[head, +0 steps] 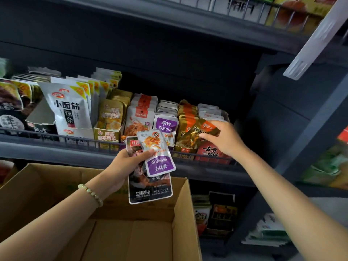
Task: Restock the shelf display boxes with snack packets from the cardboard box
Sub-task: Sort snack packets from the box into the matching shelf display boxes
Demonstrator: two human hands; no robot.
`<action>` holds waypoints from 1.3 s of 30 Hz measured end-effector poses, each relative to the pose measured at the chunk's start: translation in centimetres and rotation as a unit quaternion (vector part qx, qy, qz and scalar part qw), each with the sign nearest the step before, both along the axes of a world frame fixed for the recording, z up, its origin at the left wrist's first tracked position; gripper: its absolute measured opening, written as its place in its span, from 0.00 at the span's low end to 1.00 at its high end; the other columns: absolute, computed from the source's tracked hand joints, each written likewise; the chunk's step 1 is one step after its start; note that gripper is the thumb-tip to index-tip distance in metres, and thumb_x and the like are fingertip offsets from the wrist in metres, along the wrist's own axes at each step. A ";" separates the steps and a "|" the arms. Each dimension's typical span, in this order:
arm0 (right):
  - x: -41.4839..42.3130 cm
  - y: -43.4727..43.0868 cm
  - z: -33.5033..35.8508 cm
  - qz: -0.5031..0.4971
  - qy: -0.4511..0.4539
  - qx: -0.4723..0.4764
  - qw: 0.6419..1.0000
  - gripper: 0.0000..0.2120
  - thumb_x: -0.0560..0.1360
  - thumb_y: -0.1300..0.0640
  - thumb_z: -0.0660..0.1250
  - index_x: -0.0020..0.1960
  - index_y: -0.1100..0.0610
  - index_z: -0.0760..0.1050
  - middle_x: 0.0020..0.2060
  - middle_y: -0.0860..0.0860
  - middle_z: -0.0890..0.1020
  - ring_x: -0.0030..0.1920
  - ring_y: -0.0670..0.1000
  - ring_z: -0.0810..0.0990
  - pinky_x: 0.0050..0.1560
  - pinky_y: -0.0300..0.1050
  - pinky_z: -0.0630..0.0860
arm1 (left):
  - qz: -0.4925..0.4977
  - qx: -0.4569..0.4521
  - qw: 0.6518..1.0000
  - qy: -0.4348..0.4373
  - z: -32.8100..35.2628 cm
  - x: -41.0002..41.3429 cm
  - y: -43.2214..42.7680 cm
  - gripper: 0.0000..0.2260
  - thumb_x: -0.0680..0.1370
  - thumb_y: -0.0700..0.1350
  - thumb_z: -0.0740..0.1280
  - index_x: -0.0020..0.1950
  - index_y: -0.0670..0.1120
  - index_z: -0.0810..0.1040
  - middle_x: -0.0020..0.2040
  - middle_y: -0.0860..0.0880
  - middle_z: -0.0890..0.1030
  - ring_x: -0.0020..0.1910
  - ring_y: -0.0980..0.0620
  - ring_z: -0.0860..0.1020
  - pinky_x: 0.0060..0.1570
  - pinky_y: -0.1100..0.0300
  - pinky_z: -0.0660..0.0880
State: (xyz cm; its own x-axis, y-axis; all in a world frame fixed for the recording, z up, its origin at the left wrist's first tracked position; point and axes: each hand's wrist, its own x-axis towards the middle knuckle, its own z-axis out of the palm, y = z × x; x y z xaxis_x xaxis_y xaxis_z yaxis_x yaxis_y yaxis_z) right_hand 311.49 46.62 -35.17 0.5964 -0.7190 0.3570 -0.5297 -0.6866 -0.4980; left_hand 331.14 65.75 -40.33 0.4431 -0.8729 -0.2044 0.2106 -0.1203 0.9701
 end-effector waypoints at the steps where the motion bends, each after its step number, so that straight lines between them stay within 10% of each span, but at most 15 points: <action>1: 0.2 -0.2 0.4 0.004 0.021 -0.013 1.000 0.23 0.72 0.48 0.72 0.63 0.58 0.77 0.60 0.51 0.80 0.62 0.50 0.76 0.63 0.51 0.73 | -0.002 -0.004 1.000 -0.001 0.1 0.0 0.0 0.08 0.74 0.45 0.72 0.51 0.45 0.79 0.39 0.47 0.86 0.36 0.51 0.85 0.36 0.57 0.76; 7: 2.4 0.0 2.3 0.013 0.147 -0.052 0.988 0.21 0.73 0.51 0.72 0.63 0.59 0.76 0.57 0.55 0.80 0.53 0.52 0.78 0.44 0.35 0.70 | 0.001 -0.010 1.000 0.002 0.3 -0.1 -0.1 0.07 0.74 0.45 0.72 0.50 0.45 0.79 0.38 0.49 0.86 0.34 0.52 0.84 0.36 0.57 0.75; 11: 4.1 1.0 2.1 0.021 0.212 -0.059 0.975 0.07 0.73 0.53 0.72 0.46 0.56 0.78 0.39 0.50 0.77 0.37 0.47 0.74 0.40 0.43 0.71 | 0.005 -0.010 1.000 0.000 0.0 0.0 -0.1 0.09 0.73 0.46 0.72 0.51 0.45 0.79 0.39 0.49 0.86 0.35 0.52 0.84 0.37 0.57 0.75; 14: 4.3 1.3 1.6 0.040 0.223 -0.054 0.973 0.16 0.72 0.53 0.73 0.58 0.57 0.78 0.52 0.52 0.80 0.50 0.50 0.78 0.49 0.44 0.72 | -0.001 -0.012 1.000 -0.002 0.1 0.1 0.2 0.09 0.73 0.46 0.72 0.51 0.46 0.79 0.39 0.48 0.86 0.35 0.52 0.85 0.37 0.57 0.76; 17: 3.6 1.2 2.2 0.034 0.167 -0.058 0.984 0.21 0.72 0.52 0.73 0.63 0.54 0.76 0.61 0.51 0.78 0.61 0.51 0.75 0.58 0.45 0.73 | -0.006 -0.014 1.000 -0.004 0.1 0.3 0.4 0.09 0.74 0.47 0.72 0.52 0.46 0.78 0.41 0.48 0.86 0.36 0.51 0.85 0.38 0.57 0.76; 23: 3.4 1.4 1.6 0.029 0.118 -0.092 0.988 0.11 0.74 0.54 0.71 0.56 0.52 0.80 0.54 0.49 0.81 0.54 0.48 0.78 0.55 0.44 0.76 | -0.001 -0.032 0.999 0.012 0.1 0.2 0.3 0.11 0.74 0.46 0.72 0.54 0.45 0.79 0.43 0.48 0.86 0.39 0.50 0.85 0.38 0.57 0.77; 27: 3.9 4.1 1.8 0.055 -0.069 -0.107 0.990 0.05 0.75 0.52 0.69 0.48 0.52 0.79 0.42 0.45 0.81 0.43 0.42 0.79 0.45 0.36 0.78 | 0.043 -0.088 0.994 0.043 0.7 0.1 0.2 0.09 0.74 0.45 0.72 0.53 0.46 0.79 0.42 0.49 0.86 0.38 0.50 0.85 0.36 0.59 0.78; 34: 6.3 9.3 -0.7 0.090 -0.104 0.303 0.943 0.15 0.70 0.48 0.73 0.53 0.54 0.76 0.48 0.50 0.83 0.48 0.49 0.83 0.48 0.43 0.81 | 0.070 -0.157 0.983 0.062 1.9 -0.5 0.1 0.08 0.73 0.45 0.72 0.51 0.49 0.79 0.44 0.50 0.86 0.41 0.51 0.85 0.37 0.59 0.79; 39: 6.5 8.6 -0.3 0.047 -0.179 0.352 0.917 0.08 0.70 0.56 0.74 0.46 0.56 0.77 0.45 0.52 0.85 0.47 0.51 0.84 0.53 0.45 0.79 | 0.050 -0.133 0.988 0.052 1.8 0.6 0.9 0.11 0.73 0.45 0.72 0.54 0.47 0.78 0.46 0.47 0.86 0.44 0.48 0.85 0.39 0.55 0.79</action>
State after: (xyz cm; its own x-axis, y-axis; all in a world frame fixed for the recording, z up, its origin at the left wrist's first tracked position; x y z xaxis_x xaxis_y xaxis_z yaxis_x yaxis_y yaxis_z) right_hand 317.97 55.18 -35.48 0.6028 -0.7979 0.0081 -0.2013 -0.1619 -0.9661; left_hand 331.72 66.66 -38.55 0.5190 -0.8545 -0.0219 0.3086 0.1635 0.9370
